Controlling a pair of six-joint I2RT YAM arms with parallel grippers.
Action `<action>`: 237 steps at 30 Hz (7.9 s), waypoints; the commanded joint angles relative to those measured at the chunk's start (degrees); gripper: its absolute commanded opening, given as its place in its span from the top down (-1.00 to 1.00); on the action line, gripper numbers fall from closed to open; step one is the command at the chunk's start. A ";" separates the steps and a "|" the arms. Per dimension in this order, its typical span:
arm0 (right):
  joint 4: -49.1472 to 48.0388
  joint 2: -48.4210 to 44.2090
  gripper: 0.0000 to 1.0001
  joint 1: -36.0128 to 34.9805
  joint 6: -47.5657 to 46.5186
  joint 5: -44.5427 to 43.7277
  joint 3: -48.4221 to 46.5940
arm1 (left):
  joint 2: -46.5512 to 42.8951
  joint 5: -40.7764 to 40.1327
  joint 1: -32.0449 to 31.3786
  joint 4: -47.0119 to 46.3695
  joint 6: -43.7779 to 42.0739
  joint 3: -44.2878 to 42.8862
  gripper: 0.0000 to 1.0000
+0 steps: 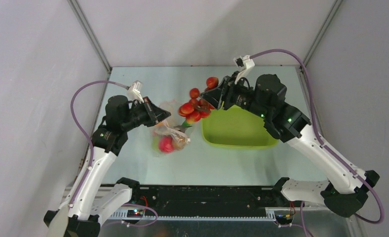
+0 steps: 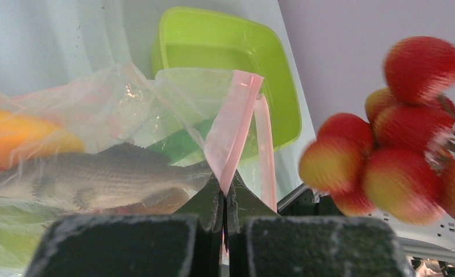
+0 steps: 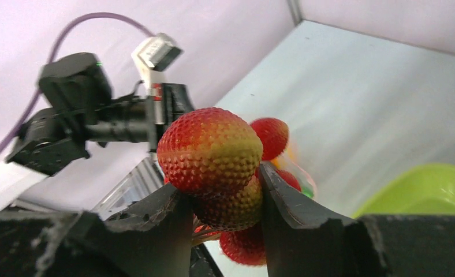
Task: Place the food in the zip-top bag and seal the zipper
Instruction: Place the fake fruit in the zipper food storage bag, then adjust the zipper food storage bag at the center of the board.
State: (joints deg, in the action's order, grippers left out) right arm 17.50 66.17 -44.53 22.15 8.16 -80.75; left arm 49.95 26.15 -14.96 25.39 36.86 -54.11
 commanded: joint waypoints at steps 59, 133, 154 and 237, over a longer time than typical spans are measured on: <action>1.53 25.20 0.99 -17.52 -4.12 -13.22 -5.87 | -1.29 4.02 0.31 -3.97 -1.35 -0.85 1.00; -1.90 15.33 -0.09 -5.11 10.64 -10.16 14.07 | -1.14 3.60 0.37 -4.29 -1.11 -0.41 1.00; -8.81 16.65 1.00 -8.24 15.12 -7.67 14.08 | -1.24 2.51 0.37 -3.52 -1.34 -0.88 1.00; 17.13 27.79 1.00 -13.97 -20.80 -4.84 -27.56 | -2.93 -57.55 -45.71 2.07 22.87 -7.43 0.99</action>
State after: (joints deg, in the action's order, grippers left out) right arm 39.00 95.04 -58.06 3.81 2.83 -106.30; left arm 43.86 -23.20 -58.35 34.46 57.06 -56.75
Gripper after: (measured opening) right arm 0.009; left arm 0.005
